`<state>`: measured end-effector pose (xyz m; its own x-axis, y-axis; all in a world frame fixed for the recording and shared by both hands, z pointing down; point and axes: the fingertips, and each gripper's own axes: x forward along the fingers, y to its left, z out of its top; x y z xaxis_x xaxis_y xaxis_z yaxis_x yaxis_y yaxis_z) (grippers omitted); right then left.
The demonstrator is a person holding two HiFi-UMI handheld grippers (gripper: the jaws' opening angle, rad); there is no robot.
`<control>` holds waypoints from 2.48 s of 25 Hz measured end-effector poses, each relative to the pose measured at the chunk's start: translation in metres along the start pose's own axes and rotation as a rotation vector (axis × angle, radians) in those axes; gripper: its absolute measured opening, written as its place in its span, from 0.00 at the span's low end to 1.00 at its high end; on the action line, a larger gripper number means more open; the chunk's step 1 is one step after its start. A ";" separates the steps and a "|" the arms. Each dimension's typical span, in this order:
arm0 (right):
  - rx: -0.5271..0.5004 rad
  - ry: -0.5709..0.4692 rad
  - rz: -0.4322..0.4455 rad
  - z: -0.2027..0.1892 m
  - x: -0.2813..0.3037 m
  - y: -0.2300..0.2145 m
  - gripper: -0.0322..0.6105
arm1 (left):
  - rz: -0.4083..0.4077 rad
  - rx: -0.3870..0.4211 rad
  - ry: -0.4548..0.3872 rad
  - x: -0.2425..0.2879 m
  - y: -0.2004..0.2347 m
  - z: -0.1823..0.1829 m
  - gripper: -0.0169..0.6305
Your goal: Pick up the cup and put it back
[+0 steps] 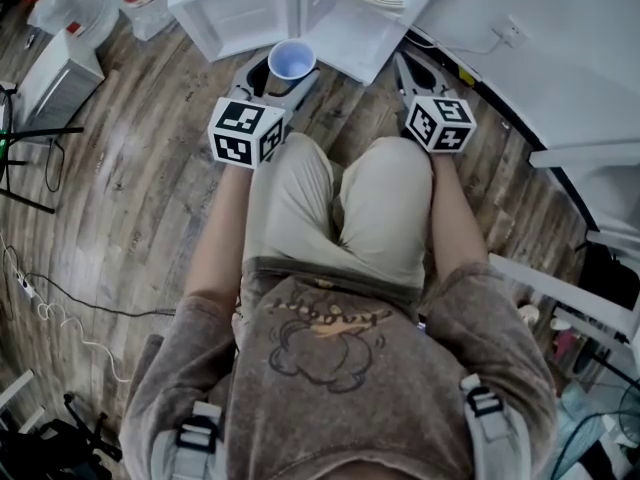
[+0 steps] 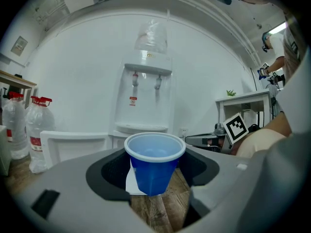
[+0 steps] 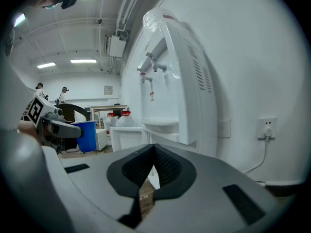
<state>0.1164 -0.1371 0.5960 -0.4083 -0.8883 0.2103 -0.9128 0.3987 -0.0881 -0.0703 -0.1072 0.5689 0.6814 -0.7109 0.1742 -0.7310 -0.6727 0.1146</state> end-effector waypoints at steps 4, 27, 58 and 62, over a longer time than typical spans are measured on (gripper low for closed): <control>0.026 -0.002 -0.012 -0.003 -0.001 -0.003 0.05 | -0.017 0.015 0.004 0.011 -0.001 -0.006 0.50; 0.036 -0.032 -0.036 0.000 -0.033 0.002 0.05 | -0.101 0.010 0.014 0.121 0.018 -0.065 0.50; 0.155 0.043 0.090 -0.027 -0.026 -0.001 0.05 | -0.052 -0.003 0.031 0.322 0.057 -0.214 0.50; 0.179 0.055 0.096 -0.030 -0.026 -0.004 0.05 | -0.042 0.017 0.051 0.347 0.059 -0.230 0.50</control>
<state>0.1306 -0.1091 0.6206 -0.4970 -0.8324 0.2451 -0.8582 0.4298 -0.2805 0.1147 -0.3465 0.8614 0.7087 -0.6707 0.2189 -0.7006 -0.7055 0.1067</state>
